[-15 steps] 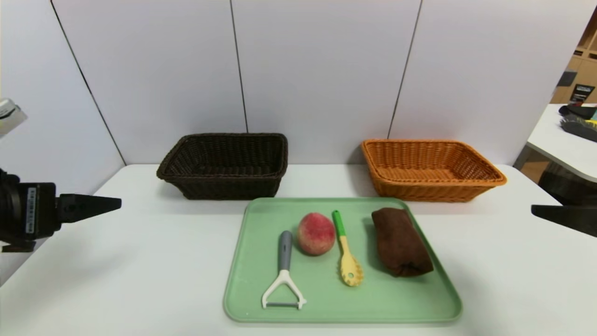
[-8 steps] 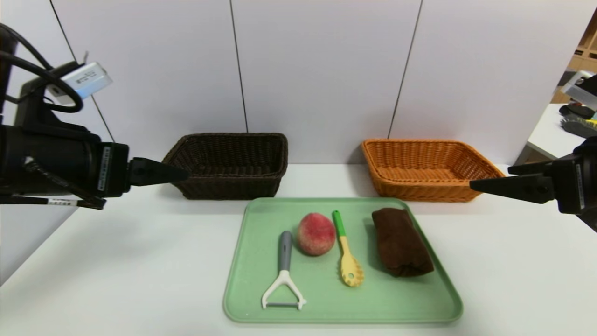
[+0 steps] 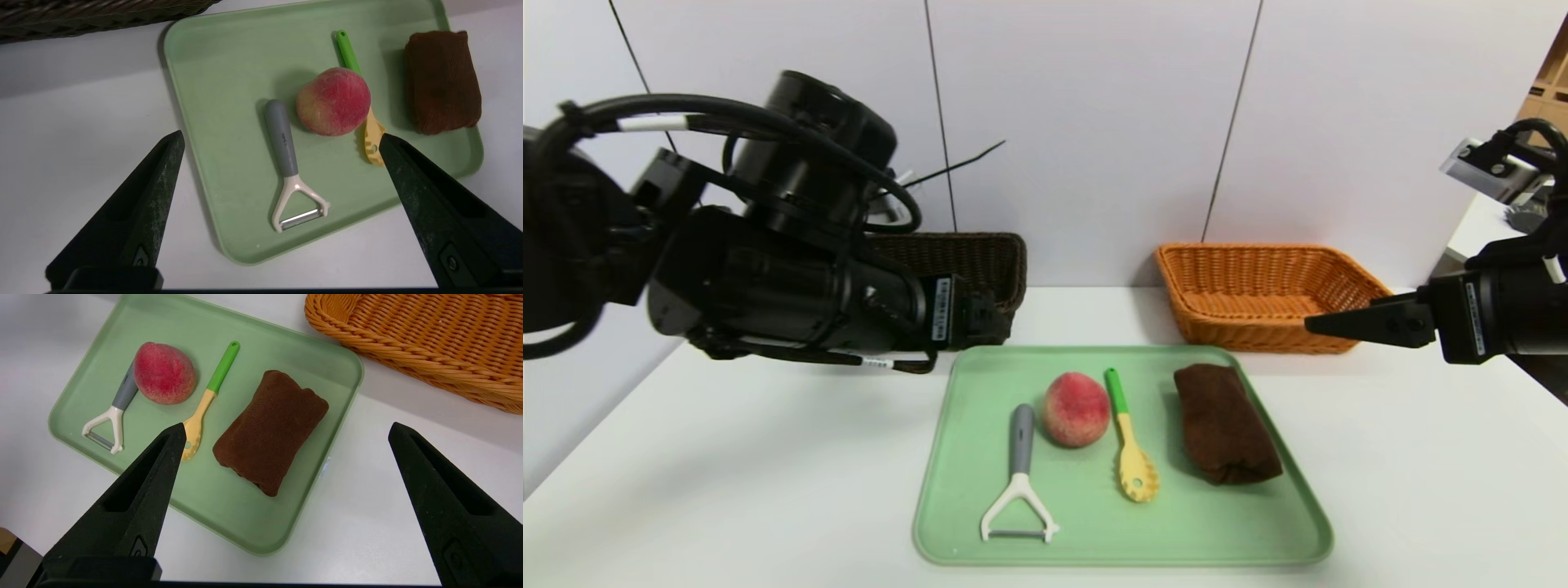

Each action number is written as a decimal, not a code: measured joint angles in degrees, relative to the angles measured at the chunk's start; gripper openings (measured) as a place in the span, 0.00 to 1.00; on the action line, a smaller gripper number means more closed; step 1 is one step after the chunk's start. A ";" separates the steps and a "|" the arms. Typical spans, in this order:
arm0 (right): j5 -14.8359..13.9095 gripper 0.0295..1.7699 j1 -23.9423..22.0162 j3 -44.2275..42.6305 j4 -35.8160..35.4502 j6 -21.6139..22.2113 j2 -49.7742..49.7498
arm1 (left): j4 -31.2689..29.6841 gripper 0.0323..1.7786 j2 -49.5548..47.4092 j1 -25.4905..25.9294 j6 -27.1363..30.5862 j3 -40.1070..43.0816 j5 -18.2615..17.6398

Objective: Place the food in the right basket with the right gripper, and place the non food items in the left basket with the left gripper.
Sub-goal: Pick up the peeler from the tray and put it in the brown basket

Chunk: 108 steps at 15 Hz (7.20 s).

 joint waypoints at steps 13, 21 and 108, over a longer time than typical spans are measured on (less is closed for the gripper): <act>-0.63 0.97 -0.89 -0.35 -1.02 0.79 1.10 | 4.45 0.95 12.34 -10.12 -8.55 -0.11 9.68; -1.02 0.97 -1.66 0.06 -0.77 0.84 0.66 | 5.00 0.95 17.10 -10.86 -10.12 -0.52 10.48; 0.96 0.97 2.95 5.29 -1.00 0.90 -3.64 | 0.59 0.14 26.10 25.97 87.72 -31.42 -17.54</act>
